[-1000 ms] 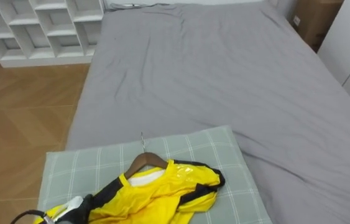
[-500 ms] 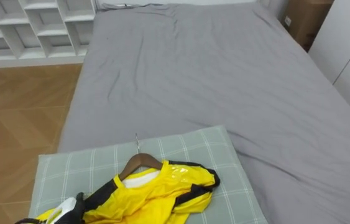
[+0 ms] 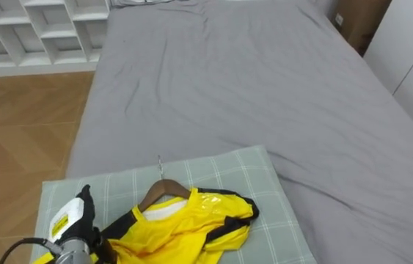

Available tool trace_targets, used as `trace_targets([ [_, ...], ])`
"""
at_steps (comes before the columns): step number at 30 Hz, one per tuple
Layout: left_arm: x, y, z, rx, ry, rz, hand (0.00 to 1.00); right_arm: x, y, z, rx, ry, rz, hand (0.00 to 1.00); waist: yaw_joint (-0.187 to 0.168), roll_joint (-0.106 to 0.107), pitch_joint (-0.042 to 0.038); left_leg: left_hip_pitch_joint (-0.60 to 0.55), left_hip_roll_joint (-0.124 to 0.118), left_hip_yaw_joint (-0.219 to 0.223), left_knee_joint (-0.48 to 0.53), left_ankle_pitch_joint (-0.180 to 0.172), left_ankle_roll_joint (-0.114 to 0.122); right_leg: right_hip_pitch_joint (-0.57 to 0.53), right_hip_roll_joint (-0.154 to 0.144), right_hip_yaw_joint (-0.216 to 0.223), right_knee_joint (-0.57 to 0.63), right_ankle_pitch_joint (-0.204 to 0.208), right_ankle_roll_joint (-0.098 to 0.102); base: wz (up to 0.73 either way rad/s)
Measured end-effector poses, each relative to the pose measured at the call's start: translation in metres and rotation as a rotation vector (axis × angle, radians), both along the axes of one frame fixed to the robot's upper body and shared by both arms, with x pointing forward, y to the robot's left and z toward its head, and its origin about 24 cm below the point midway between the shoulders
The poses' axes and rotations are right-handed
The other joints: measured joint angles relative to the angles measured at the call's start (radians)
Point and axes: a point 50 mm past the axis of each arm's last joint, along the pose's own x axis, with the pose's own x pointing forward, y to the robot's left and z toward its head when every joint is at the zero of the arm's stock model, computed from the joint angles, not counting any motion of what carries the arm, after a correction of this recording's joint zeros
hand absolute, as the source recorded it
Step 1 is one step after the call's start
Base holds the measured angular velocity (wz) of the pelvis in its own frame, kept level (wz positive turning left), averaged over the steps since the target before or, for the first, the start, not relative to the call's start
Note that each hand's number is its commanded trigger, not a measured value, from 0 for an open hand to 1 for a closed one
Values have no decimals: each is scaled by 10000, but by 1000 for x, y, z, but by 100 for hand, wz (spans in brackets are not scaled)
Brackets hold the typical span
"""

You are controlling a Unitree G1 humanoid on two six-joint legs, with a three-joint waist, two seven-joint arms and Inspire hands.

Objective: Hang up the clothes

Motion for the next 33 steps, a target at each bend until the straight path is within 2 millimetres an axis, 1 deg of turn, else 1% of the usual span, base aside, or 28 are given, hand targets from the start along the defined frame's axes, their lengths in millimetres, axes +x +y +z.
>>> trace_targets([
  [4,2,0,3,97,-383,32,0,-1,0,0,-48,-52,-60,0,79,21,2,4,2,0,1,2,0,5,-27,-10,-4,-32,6,0],
  [11,3,-1,4,93,-421,26,0,0,4,-1,-63,-58,67,0,64,-6,11,23,-22,-6,10,6,5,29,-63,-44,-4,-38,13,0],
  [15,3,-1,4,94,-432,22,0,1,6,-1,-51,-62,199,0,-113,-48,38,-28,-31,-79,24,6,5,32,-73,-52,-30,-66,48,6],
  [20,3,-1,4,74,-399,-10,0,0,7,-2,7,-49,218,0,-155,-82,60,-34,-40,-57,28,7,7,13,-67,-14,-46,-67,51,-1],
  [23,3,-1,4,11,-311,-67,0,0,8,-2,84,-40,282,0,-211,-86,62,-57,-26,-76,34,8,8,54,-61,-95,-199,-8,46,2],
  [26,3,-5,1,-237,146,-476,0,0,9,-2,165,-53,332,0,-216,-108,74,-75,-15,-62,36,8,8,58,-64,-124,-193,8,45,0],
  [31,2,-21,-7,-486,1133,-1702,0,7,9,0,313,-249,496,0,-220,-108,75,-66,-10,-47,43,8,9,56,-63,-115,-186,-18,50,0],
  [33,2,-24,-8,-569,1379,-1966,0,9,9,0,364,-296,534,0,-220,-108,75,-63,-4,-47,80,8,9,55,-63,-118,-185,-28,51,0],
])
